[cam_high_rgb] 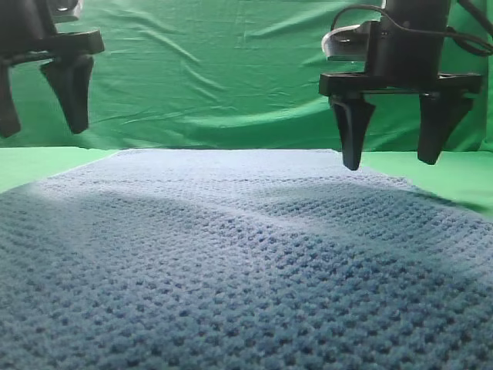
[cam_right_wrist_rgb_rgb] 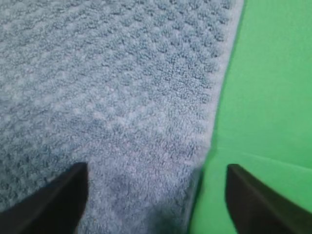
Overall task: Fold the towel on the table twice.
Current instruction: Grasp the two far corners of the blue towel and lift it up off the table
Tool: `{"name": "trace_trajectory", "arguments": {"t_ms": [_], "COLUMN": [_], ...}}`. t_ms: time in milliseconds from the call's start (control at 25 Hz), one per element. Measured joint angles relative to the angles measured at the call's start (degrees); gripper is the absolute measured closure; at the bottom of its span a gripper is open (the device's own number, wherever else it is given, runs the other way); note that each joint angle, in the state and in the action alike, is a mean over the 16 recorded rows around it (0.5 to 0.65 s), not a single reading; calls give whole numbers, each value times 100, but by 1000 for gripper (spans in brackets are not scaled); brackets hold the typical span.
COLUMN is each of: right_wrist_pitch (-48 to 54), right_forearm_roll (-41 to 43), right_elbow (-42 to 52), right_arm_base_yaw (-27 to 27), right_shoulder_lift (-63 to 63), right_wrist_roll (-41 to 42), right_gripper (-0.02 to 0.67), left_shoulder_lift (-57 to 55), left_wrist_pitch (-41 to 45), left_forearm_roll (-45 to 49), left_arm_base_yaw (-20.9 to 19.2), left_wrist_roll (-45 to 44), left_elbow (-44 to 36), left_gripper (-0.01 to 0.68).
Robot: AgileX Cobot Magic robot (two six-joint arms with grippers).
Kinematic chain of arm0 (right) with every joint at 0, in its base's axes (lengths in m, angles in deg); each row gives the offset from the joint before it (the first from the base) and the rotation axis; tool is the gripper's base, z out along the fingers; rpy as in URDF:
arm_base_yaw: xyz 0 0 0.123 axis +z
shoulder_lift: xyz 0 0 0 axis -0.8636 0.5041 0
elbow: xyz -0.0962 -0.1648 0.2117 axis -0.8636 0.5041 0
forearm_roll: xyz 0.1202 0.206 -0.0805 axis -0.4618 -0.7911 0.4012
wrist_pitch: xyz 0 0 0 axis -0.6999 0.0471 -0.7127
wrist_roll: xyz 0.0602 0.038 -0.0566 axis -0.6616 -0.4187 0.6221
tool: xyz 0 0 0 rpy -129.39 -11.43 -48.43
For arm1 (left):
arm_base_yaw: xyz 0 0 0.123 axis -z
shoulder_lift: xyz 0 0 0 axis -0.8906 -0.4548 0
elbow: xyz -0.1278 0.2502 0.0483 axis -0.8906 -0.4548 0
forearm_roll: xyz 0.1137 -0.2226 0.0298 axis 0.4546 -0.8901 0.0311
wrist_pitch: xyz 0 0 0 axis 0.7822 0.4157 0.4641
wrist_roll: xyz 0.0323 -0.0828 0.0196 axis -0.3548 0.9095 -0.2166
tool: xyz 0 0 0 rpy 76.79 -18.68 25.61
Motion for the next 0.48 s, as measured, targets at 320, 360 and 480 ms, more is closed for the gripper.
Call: {"name": "trace_trajectory", "arguments": {"t_ms": [320, 360, 480], "right_wrist_pitch": [-364, -413, -556], "right_forearm_roll": [-8, -7, -3], "right_elbow": [-92, -95, -100], "right_arm_base_yaw": [0, 0, 0], "right_shoulder_lift": [224, 247, 324], "right_wrist_roll": [-18, -18, -21], "right_gripper": [10, 4, 3], "left_shoulder_lift": [-374, -422, -590], "left_wrist_pitch": [-102, -102, -103], "left_forearm_roll": [138, 156, 204], "left_arm_base_yaw": [0, 0, 0], "left_wrist_roll": [511, 548, 609], "left_elbow": [62, 75, 132], "left_gripper": [41, 32, 27]}}
